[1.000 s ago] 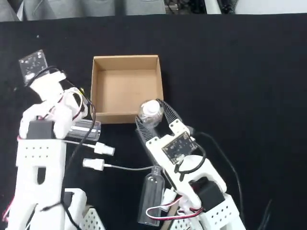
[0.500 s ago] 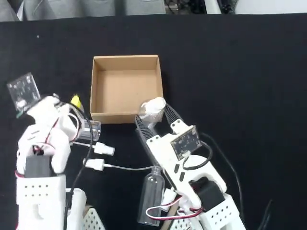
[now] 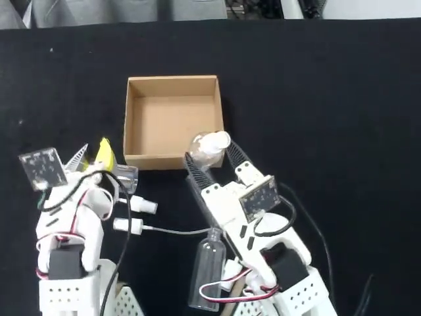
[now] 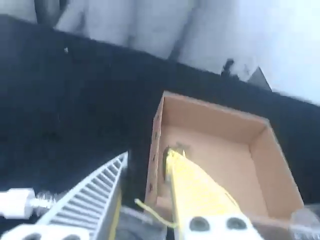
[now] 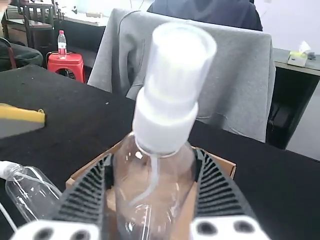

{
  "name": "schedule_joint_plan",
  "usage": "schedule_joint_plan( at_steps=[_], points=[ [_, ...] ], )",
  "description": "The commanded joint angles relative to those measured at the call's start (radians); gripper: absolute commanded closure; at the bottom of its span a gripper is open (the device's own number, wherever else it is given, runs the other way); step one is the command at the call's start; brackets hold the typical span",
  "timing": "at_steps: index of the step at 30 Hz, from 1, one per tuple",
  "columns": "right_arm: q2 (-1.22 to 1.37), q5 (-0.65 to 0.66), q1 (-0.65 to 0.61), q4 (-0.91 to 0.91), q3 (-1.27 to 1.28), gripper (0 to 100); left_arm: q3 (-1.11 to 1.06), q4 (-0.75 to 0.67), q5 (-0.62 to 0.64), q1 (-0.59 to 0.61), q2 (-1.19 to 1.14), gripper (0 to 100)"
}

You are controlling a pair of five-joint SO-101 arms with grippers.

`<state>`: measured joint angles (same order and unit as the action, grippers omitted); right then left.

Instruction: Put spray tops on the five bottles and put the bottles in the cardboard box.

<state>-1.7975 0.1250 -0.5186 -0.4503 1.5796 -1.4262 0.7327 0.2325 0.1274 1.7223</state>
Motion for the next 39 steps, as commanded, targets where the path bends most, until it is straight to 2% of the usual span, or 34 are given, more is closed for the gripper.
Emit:
schedule_joint_plan(
  at_steps=[1, 14, 20, 30, 34, 39],
  points=[
    [-0.102, -0.006, 0.031, 0.038, -0.021, 93.5, -0.074, -0.026, -0.061, 0.004, 0.115, 88],
    [-0.091, -0.006, 0.031, 0.038, -0.176, 93.5, -0.179, -0.026, -0.074, 0.041, 0.098, 88],
    [-0.047, 0.048, 0.026, 0.048, -0.274, 93.4, -0.203, -0.026, -0.078, 0.041, 0.098, 88],
    [0.329, 0.046, 0.025, 0.189, -0.438, 93.5, -0.214, -0.026, -0.078, 0.041, 0.098, 88],
    [0.496, -0.011, 0.023, 0.288, -0.489, 93.2, -0.216, -0.026, -0.078, 0.041, 0.098, 88],
    [0.713, -0.015, 0.023, 0.321, -0.587, 93.1, -0.225, -0.028, -0.078, 0.041, 0.098, 88]
  ],
)
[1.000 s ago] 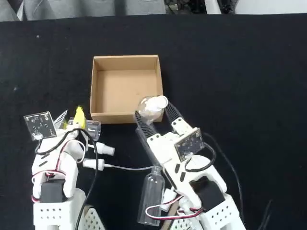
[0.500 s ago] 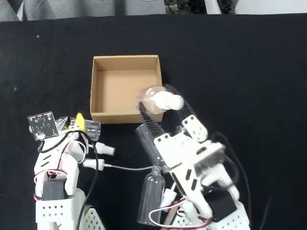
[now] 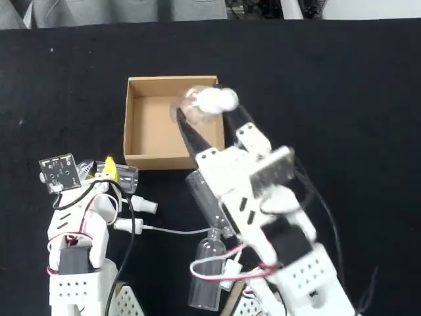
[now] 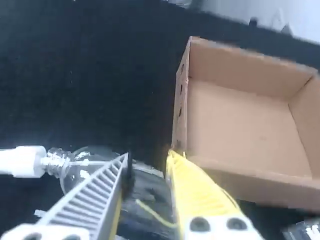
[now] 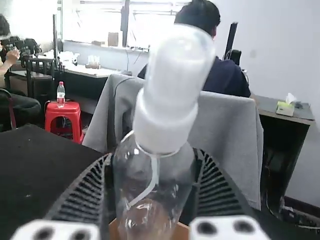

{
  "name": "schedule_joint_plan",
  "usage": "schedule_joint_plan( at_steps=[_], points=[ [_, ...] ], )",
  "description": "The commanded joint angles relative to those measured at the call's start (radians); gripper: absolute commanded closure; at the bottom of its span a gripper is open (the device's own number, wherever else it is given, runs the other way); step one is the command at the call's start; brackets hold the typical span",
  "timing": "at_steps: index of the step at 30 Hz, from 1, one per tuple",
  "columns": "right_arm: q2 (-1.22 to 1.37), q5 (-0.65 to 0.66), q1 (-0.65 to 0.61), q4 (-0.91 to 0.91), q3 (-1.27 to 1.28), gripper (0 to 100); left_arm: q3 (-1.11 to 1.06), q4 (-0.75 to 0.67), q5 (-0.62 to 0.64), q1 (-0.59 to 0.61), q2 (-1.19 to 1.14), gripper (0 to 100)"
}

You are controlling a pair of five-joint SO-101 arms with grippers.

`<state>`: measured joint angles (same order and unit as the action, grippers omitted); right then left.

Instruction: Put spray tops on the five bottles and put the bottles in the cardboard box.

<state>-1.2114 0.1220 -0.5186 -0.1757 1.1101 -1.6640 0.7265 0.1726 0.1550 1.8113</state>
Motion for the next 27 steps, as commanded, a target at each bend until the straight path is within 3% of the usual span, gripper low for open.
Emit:
schedule_joint_plan(
  at_steps=[1, 16, 27],
  points=[
    [0.166, -0.012, 0.023, 0.046, -0.140, 93.1, 0.013, -0.021, -0.018, 0.013, 0.009, 88],
    [0.743, -0.012, -0.029, 0.055, -0.478, 93.0, 0.013, -0.021, -0.018, 0.013, 0.009, 88],
    [1.109, -0.012, -0.031, 0.381, -0.550, 93.4, 0.013, -0.021, -0.018, 0.015, 0.009, 88]
  ],
)
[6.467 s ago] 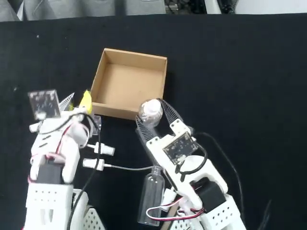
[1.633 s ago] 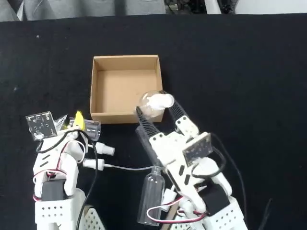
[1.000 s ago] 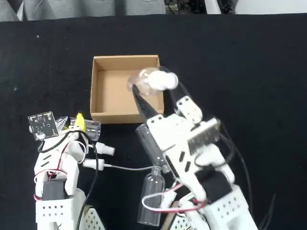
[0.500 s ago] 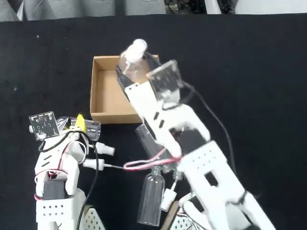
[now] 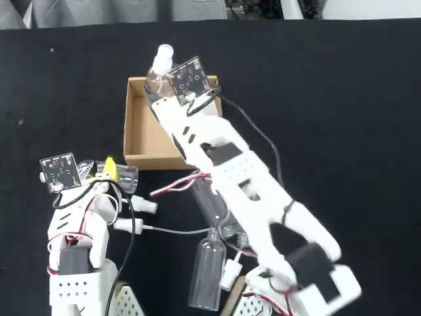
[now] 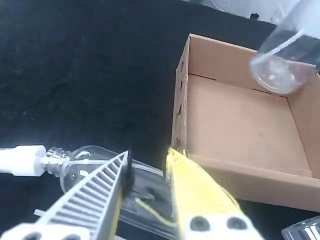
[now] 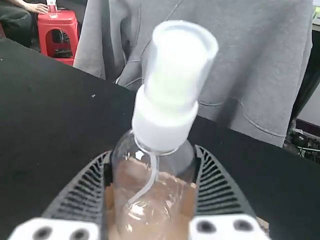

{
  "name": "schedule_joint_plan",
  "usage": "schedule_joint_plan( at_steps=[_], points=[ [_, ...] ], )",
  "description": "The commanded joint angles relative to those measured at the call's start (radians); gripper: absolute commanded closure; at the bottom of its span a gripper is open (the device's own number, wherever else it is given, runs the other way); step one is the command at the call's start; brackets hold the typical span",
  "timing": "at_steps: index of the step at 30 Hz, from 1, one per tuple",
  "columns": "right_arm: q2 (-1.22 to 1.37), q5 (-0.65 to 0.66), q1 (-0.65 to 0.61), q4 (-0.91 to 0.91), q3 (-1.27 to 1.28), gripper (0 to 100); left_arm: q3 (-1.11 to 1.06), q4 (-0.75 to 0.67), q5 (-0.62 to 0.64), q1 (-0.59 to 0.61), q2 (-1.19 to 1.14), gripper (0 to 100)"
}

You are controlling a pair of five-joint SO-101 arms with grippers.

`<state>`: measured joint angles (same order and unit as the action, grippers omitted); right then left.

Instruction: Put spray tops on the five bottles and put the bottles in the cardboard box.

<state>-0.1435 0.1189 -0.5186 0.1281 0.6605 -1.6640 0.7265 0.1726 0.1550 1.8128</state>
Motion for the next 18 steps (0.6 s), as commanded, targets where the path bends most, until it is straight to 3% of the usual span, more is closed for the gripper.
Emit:
schedule_joint_plan(
  at_steps=[1, 18],
  points=[
    [0.073, -0.009, -0.029, 0.078, -0.122, 93.4, 0.013, -0.021, -0.018, 0.015, 0.008, 88],
    [0.578, -0.009, -0.031, 0.081, -0.519, 93.4, 0.015, -0.023, -0.018, 0.031, 0.008, 88]
  ],
)
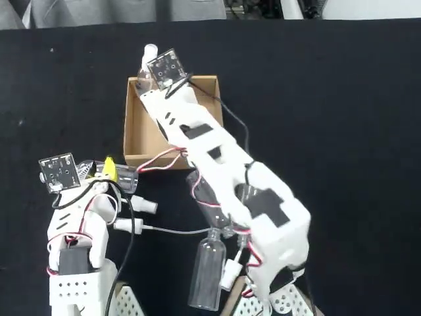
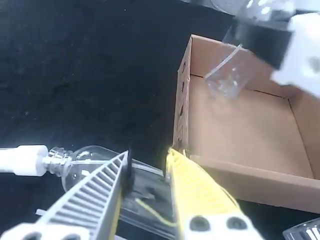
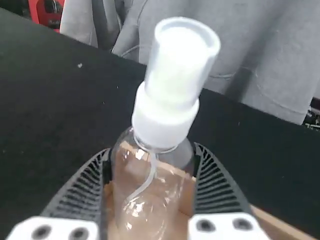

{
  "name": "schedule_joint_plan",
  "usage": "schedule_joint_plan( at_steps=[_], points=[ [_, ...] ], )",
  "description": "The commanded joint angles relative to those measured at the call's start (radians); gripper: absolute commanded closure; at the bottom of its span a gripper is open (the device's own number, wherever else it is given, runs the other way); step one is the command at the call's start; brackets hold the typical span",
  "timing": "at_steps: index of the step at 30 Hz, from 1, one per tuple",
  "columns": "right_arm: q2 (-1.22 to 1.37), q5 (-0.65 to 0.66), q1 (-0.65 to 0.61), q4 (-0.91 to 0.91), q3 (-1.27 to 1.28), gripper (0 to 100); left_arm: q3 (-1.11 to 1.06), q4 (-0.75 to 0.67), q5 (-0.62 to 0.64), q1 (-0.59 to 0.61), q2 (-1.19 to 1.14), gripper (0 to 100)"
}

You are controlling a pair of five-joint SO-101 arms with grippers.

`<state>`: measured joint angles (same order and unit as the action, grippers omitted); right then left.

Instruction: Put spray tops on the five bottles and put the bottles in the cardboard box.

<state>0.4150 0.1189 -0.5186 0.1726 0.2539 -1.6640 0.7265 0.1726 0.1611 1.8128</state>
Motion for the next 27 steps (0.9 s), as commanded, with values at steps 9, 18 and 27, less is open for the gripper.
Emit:
schedule_joint_plan(
  at_steps=[9, 18, 27],
  points=[
    [0.193, -0.009, -0.031, 0.037, -0.262, 93.2, -0.036, -0.155, -0.017, 0.082, 0.006, 88],
    [0.262, -0.009, -0.034, 0.037, -0.341, 93.1, -0.036, -0.157, -0.014, 0.087, 0.008, 88],
    [0.243, -0.003, -0.060, 0.037, -0.309, 93.3, -0.036, -0.155, -0.017, 0.088, 0.008, 88]
  ],
)
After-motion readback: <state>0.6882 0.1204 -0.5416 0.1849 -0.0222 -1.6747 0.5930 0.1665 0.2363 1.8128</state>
